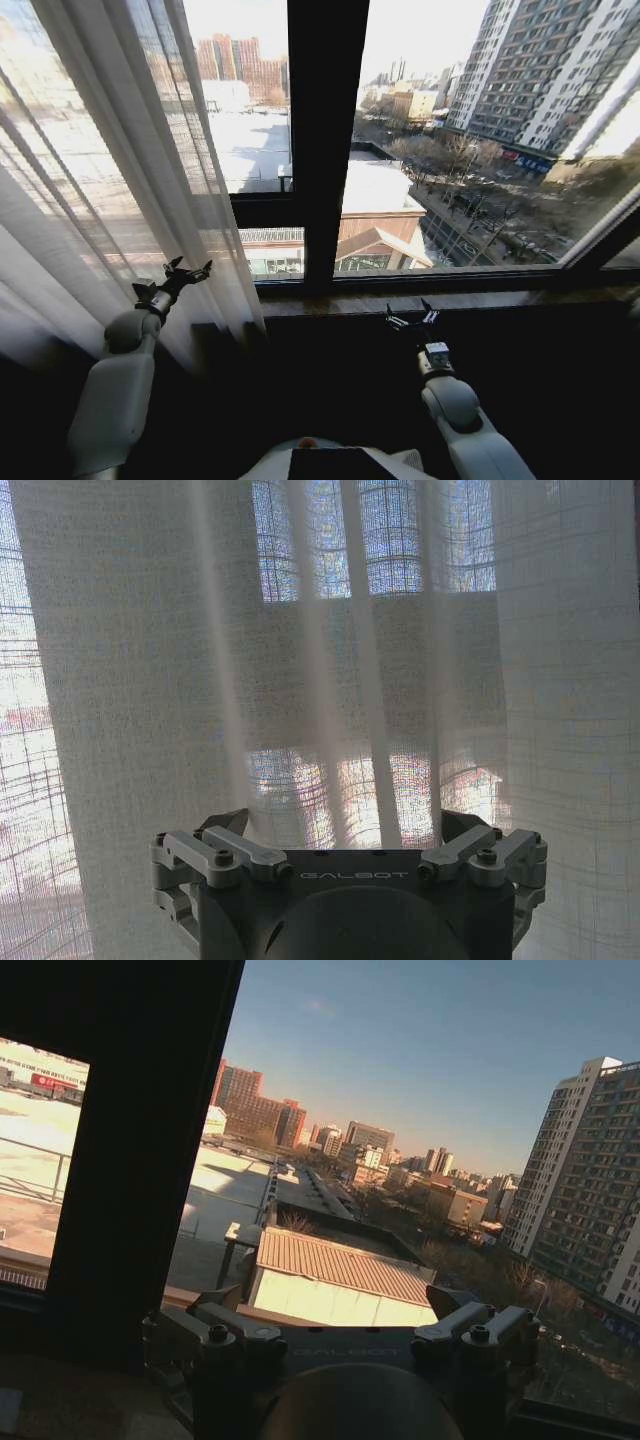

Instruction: Open the curtains by pulling them apart, changing their state from closed to fully open.

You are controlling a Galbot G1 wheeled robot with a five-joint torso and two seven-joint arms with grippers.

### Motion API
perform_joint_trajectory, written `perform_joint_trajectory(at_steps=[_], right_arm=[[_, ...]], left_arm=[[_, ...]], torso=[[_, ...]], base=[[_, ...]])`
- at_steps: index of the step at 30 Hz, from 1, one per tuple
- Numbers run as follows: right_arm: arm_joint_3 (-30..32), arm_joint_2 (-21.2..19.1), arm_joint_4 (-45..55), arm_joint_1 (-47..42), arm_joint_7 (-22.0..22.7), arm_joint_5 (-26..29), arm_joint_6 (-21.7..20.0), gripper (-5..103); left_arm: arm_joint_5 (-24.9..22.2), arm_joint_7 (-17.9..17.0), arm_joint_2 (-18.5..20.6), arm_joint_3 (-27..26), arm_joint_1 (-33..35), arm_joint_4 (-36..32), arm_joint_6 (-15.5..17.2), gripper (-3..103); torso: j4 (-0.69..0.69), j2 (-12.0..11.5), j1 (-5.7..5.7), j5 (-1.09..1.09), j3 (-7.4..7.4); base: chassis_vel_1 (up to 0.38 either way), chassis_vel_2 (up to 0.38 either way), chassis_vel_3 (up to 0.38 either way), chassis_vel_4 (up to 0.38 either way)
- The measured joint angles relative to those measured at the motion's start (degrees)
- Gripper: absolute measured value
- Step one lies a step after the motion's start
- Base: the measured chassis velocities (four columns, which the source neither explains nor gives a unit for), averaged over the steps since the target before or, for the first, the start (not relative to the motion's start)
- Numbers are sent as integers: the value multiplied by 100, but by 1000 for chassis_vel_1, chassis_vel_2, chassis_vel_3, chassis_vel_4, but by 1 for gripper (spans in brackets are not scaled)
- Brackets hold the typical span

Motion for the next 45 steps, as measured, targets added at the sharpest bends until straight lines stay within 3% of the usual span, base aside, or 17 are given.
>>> perform_joint_trajectory(at_steps=[2, 6, 9, 11, 13, 15, 18, 22, 24, 28, 45], right_arm=[[1, -16, -4, 9, 1, 3, 1, 100], [4, -39, -7, 63, 12, 16, 3, 100], [1, -23, -12, 80, 13, 18, 3, 100], [-14, 14, -18, 99, 13, 18, 4, 100], [-17, 21, -20, 104, 14, 18, 5, 100], [-23, 37, -28, 126, 15, 18, 8, 100], [-23, 35, -33, 154, 22, 20, 9, 100], [-24, 31, -63, 219, 34, 26, 9, 100], [-31, 37, -68, 234, 39, 27, 8, 100], [-65, 66, -76, 261, 71, 37, -2, 100], [-75, 71, -32, 342, 31, 110, -11, 100]], left_arm=[[6, -8, -5, 4, -22, 22, 0, 100], [15, -15, -4, 27, -49, 43, -2, 79], [15, -13, 15, 29, -48, 43, -2, 74], [15, -10, 39, 29, -48, 44, -2, 63], [15, -10, 44, 26, -48, 45, -2, 63], [13, -10, 55, 8, -36, 45, -2, 46], [10, -10, 55, -10, -17, 35, 1, 41], [2, -10, 52, -35, 7, 12, 6, 20], [-3, -11, 55, -38, 10, 7, 7, 20], [-22, -14, 64, -45, 12, 6, 8, 2], [-45, -33, 73, -86, 59, -54, 8, 0]], torso=[[0, 0, 0, 0, 0], [0, 0, 0, 0, 0], [0, 0, 0, 0, 0], [0, 0, 0, 1, 0], [0, 0, 0, 0, 0], [0, 0, -1, 0, 0], [0, 0, 0, 0, 0], [0, 0, 0, 0, 0], [0, 0, 0, 0, 0], [0, 0, 0, 0, 0], [0, 0, -1, 0, 0]], base=[[0, 0, 0, 0], [0, 0, 0, 0], [0, 0, 0, 0], [0, 0, 0, 0], [0, 0, 0, 0], [0, 0, 0, 0], [0, 0, 0, 0], [0, 0, 0, 0], [0, 0, 0, 0], [0, 0, 0, 0], [0, 0, 0, 0]])
